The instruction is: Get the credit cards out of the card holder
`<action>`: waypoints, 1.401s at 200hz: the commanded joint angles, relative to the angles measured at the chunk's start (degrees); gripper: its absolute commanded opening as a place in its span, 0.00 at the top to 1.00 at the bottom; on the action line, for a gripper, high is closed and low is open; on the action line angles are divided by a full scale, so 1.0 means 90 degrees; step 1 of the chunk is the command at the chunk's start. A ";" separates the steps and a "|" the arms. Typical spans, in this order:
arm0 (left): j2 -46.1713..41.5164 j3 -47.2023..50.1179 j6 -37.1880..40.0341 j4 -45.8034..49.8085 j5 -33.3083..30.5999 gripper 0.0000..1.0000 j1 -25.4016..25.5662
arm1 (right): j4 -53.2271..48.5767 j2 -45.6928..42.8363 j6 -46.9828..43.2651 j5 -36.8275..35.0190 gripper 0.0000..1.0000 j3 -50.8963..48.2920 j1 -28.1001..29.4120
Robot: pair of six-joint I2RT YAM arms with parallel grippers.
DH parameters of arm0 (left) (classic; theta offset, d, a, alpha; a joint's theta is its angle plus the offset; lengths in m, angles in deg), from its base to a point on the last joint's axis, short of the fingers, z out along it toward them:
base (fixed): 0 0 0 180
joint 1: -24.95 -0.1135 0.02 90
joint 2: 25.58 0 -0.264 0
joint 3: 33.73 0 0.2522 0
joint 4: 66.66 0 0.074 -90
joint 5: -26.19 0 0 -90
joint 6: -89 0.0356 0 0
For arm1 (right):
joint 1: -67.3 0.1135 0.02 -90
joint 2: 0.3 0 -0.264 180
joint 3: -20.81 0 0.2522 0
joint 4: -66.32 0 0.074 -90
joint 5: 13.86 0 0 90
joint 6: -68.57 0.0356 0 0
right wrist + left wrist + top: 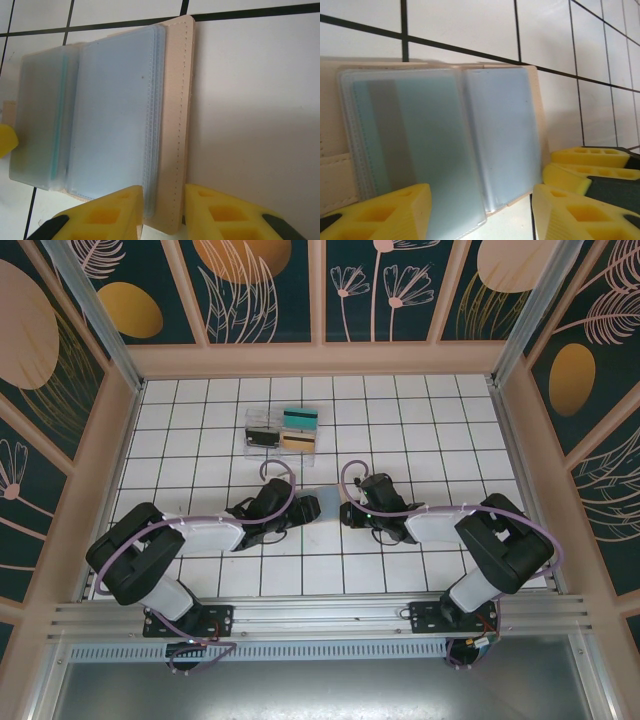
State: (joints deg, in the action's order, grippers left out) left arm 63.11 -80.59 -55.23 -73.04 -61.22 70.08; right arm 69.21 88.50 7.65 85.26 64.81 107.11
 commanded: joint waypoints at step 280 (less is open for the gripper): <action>-0.0536 0.0235 -0.0093 0.0594 -0.0822 0.50 0.0035 | 0.0065 0.0225 0.0077 0.0187 0.71 0.0102 0.0137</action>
State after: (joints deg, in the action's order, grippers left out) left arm 60.35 -79.65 -56.61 -66.37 -67.55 70.08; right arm 69.53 88.71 7.65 85.24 64.83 107.15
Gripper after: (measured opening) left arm 0.500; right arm 0.286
